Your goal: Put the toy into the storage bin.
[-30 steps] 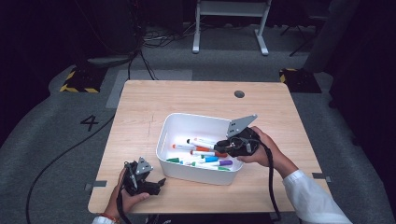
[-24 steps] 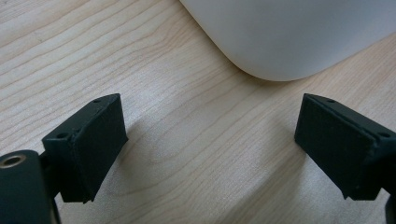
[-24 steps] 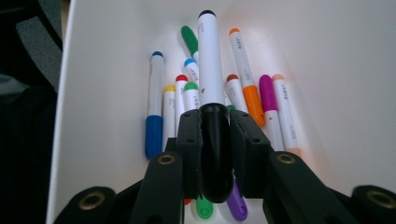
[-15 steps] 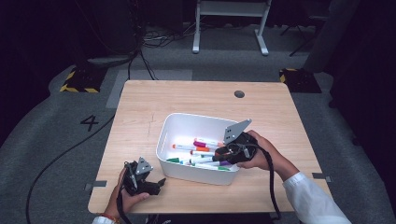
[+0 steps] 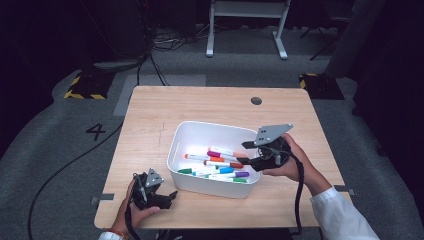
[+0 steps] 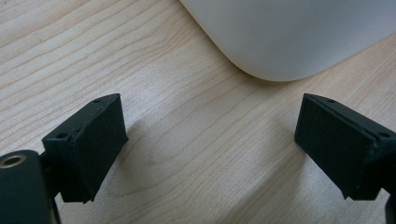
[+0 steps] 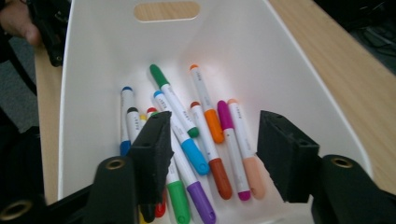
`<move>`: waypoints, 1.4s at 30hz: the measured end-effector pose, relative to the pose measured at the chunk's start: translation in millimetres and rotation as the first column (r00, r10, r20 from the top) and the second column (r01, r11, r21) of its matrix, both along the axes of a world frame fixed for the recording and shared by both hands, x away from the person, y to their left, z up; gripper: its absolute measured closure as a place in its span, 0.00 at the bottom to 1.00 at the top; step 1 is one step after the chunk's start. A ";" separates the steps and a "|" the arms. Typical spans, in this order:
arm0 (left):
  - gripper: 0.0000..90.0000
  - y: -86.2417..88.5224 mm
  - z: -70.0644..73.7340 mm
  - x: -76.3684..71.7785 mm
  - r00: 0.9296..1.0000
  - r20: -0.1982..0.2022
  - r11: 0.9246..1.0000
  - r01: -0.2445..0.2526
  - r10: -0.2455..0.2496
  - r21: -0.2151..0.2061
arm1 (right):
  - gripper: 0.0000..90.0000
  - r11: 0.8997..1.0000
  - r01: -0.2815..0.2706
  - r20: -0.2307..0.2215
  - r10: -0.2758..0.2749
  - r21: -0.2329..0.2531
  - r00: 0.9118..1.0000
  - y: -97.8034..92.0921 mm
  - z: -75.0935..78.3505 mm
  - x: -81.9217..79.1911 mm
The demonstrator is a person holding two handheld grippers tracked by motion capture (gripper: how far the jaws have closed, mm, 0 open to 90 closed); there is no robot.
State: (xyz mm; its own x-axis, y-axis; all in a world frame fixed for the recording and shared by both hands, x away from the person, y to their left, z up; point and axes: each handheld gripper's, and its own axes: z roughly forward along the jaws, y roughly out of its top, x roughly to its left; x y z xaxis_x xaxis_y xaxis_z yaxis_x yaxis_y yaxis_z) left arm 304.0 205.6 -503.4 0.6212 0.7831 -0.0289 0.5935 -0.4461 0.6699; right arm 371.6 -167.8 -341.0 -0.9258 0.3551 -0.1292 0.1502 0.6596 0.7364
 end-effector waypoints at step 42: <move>0.10 -0.2 0.2 -0.5 1.000 0.002 1.000 -0.006 0.006 0.002 | 0.18 0.885 0.464 -0.091 -0.465 -0.028 0.881 -189.0 -155.6 -34.2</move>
State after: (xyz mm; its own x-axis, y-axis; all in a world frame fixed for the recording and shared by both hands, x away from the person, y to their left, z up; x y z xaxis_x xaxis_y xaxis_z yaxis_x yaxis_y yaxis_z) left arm 303.5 205.5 -503.2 0.6167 0.7868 -0.0260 0.5950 -0.4442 0.6698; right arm 337.4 -356.8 -496.5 -0.6625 0.7470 -0.0549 0.5074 0.5015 0.7008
